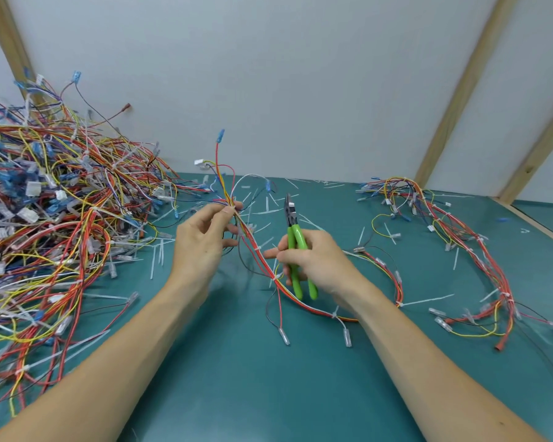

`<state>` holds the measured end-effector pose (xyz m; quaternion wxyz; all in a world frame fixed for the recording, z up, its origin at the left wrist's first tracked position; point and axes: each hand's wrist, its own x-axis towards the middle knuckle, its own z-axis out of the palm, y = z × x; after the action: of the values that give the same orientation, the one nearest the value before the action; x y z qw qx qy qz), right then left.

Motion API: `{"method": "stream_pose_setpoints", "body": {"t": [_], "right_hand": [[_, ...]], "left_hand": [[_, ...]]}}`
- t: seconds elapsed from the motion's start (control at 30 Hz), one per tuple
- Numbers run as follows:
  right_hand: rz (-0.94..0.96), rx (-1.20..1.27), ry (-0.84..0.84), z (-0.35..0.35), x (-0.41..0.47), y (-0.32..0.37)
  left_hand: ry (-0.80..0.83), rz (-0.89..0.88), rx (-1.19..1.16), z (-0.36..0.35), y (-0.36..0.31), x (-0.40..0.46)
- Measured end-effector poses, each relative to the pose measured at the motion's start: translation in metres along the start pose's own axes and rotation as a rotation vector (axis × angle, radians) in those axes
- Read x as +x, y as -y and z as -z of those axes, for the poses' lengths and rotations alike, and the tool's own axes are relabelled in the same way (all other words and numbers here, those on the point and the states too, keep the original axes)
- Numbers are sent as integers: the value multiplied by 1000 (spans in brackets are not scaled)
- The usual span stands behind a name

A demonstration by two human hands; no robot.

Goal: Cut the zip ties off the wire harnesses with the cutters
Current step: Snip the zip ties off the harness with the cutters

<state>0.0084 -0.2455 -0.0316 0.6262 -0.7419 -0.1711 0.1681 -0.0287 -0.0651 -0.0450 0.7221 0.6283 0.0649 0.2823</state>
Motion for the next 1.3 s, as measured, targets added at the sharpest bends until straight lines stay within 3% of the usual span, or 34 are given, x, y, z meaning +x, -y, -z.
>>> {"method": "stream_pose_setpoints", "body": {"t": [0.13,0.33,0.47,0.57,0.7,0.73,0.8,0.87,1.13,1.3], "right_hand": [[-6,105,-22,-7,-2,-2],[55,152,-178,-8,3,-7],[93,102,-279,-13,5,-12],[161,101,-384,-9,7,-10],[190,134,-456,-3,9,-9],[190,143,-450,-4,8,-10],[196,153,-419,-5,8,-10],[214,129,-393,-6,8,-11],[162,82,-385,-3,5,0],[87,46,-142,0,4,5]], "left_hand": [[46,-18,26,0,4,-1],[-108,-5,260,8,9,-2],[-200,-190,469,9,5,-4],[-36,-145,508,5,1,-9],[201,27,899,-1,8,-19],[252,52,848,-2,9,-20],[312,144,523,-7,11,-20],[291,222,263,-9,12,-21],[126,257,73,-5,11,-17],[54,260,61,0,11,-13]]}}
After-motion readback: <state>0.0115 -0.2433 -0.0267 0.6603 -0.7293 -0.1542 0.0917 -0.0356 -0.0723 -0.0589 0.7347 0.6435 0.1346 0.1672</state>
